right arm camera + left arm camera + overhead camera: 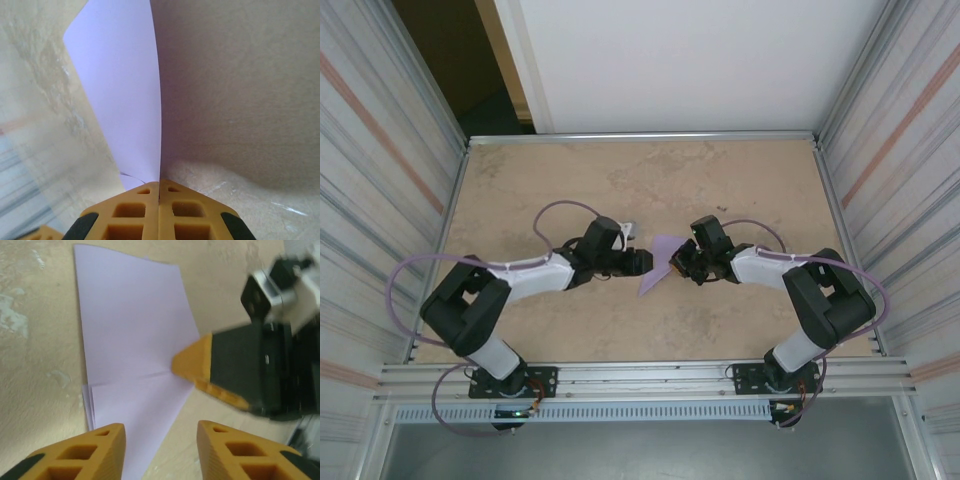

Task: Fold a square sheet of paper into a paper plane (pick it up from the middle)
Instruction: Fold the wing for the fifth time at the center of the table.

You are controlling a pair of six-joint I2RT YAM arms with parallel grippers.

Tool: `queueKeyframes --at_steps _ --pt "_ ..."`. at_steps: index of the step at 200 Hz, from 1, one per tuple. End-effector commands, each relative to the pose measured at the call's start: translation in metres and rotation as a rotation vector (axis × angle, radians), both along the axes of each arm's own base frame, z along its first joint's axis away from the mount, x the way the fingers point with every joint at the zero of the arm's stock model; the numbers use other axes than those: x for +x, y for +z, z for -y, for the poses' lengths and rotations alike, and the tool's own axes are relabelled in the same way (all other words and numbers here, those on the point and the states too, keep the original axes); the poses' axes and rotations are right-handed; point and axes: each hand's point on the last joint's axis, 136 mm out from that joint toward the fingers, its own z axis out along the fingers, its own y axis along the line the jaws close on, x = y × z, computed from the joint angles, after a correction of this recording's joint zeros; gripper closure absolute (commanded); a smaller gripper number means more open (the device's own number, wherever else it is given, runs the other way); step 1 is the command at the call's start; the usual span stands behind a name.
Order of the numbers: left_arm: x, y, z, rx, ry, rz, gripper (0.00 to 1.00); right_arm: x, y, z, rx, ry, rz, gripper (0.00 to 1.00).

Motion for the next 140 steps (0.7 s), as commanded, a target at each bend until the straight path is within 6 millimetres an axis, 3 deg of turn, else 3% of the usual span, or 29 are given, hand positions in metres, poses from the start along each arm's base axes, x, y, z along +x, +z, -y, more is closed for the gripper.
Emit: queueKeyframes --at_steps 1,44,140 --pt "0.000 0.002 -0.009 0.085 -0.097 0.221 0.50 0.005 0.010 0.001 0.021 -0.098 -0.043 1.00" --pt "-0.003 0.004 -0.001 0.140 -0.253 0.425 0.41 0.005 0.016 -0.001 0.045 -0.138 -0.095 1.00" --pt "0.003 -0.013 0.025 0.246 -0.479 0.623 0.48 0.002 0.015 -0.014 0.004 -0.124 -0.185 1.00"
